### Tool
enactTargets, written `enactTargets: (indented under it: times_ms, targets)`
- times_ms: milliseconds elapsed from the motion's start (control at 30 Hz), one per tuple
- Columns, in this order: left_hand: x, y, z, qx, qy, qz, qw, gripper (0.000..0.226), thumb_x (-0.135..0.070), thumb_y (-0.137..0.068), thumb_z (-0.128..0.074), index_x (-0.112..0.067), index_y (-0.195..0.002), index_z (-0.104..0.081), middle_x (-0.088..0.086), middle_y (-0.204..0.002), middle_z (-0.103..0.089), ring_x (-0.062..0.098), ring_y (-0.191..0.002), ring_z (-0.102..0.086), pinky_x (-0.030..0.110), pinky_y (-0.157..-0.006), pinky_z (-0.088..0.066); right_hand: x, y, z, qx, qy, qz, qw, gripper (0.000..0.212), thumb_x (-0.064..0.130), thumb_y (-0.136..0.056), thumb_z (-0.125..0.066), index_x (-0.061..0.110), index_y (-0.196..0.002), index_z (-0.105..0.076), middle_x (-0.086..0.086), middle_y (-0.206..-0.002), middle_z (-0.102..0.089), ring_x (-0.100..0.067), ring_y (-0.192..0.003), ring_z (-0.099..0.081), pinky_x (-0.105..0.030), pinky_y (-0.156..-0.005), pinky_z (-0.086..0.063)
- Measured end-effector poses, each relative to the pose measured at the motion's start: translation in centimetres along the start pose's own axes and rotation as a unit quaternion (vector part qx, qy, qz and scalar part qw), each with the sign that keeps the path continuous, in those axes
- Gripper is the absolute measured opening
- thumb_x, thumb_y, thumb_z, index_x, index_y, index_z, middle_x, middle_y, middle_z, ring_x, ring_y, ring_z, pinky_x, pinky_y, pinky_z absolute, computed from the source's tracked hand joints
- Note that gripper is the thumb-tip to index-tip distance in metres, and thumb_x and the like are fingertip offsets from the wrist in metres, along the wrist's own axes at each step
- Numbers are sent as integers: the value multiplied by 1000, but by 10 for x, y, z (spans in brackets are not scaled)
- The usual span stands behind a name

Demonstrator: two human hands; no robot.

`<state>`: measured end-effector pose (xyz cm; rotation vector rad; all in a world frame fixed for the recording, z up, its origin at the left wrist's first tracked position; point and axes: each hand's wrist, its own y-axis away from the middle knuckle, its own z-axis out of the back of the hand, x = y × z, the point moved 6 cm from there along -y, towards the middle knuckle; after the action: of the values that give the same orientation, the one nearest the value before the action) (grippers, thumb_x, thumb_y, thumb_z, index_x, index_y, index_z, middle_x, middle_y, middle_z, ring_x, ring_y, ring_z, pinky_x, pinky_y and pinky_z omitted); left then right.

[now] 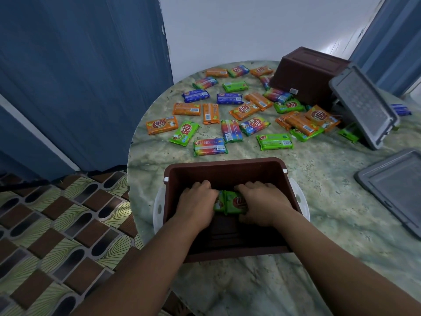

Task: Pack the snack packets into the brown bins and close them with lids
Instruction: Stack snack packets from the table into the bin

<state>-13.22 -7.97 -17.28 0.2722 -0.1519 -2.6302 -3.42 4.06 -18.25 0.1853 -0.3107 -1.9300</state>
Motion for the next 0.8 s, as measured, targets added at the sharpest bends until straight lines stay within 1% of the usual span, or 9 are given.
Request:
enactTargets:
  times_ms: [67, 133, 333, 500, 567, 633, 667, 733, 800]
  targets:
    - [0, 0, 0, 0, -1, 0, 1000, 29, -20, -95, -60, -26, -123, -65, 2, -122, -52, 26, -113, -50, 42, -89, -46, 0, 0, -2, 3, 8, 3, 1000, 83, 54, -80, -74, 28, -150, -39, 0, -140, -51, -25, -130, -47, -42, -108, -36]
    - [0, 0, 0, -1, -5, -1, 1000, 30, -20, -95, -61, -27, -124, -65, 2, -122, -52, 26, -113, -50, 41, -89, -46, -1, -1, -1, -8, 1, 3, 1000, 74, 46, -84, -73, 28, -149, -42, 0, -140, -50, -25, -130, -47, -41, -106, -37]
    - [-1, -1, 0, 5, -26, -8, 1000, 35, -19, -94, -63, -28, -128, -64, 2, -124, -52, 26, -116, -50, 42, -92, -47, 2, -2, 2, -30, -12, 31, 999, 54, 37, -95, -60, 35, -147, -49, 2, -134, -51, -24, -122, -49, -41, -99, -41]
    - [0, -2, -3, 6, -23, -15, 1000, 37, -19, -94, -64, -27, -130, -62, 2, -124, -51, 26, -115, -50, 42, -92, -47, 2, -2, 4, -40, -11, 37, 998, 55, 36, -92, -63, 33, -145, -49, 3, -135, -55, -24, -122, -55, -40, -101, -41]
    - [0, -1, -4, 4, -8, -14, 1000, 36, -24, -93, -64, -26, -129, -61, 1, -123, -51, 25, -114, -50, 41, -91, -47, 3, 0, 7, -46, -30, 30, 998, 59, 42, -90, -66, 31, -145, -49, 2, -135, -56, -25, -119, -59, -39, -101, -42]
    - [-2, 4, 3, -32, 33, -22, 999, 36, -32, -92, -67, -26, -127, -61, -3, -121, -51, 21, -112, -50, 38, -88, -47, 5, 5, 15, -91, -72, 26, 993, 58, 48, -89, -68, 30, -141, -52, 3, -129, -60, -27, -112, -62, -38, -96, -46]
    - [-5, 7, 10, -69, 54, -37, 995, 36, -32, -91, -69, -26, -126, -62, -5, -119, -52, 19, -110, -50, 38, -86, -48, 5, 8, 21, -133, -93, 34, 986, 52, 47, -89, -69, 29, -136, -57, 3, -123, -62, -27, -107, -64, -39, -90, -49]
    - [-7, 16, 33, -178, 58, -67, 980, 34, -23, -86, -74, -22, -119, -66, -4, -111, -55, 20, -102, -51, 37, -78, -49, 2, 15, 39, -249, -111, 57, 961, 39, 38, -87, -73, 23, -122, -65, 0, -109, -63, -28, -96, -63, -41, -79, -51]
    - [-1, 22, 58, -287, 26, -63, 955, 37, -19, -81, -78, -18, -117, -68, 0, -108, -57, 22, -98, -50, 37, -76, -48, -7, 20, 58, -334, -110, 48, 935, 34, 34, -87, -75, 20, -116, -65, -1, -103, -58, -27, -93, -57, -42, -77, -49]
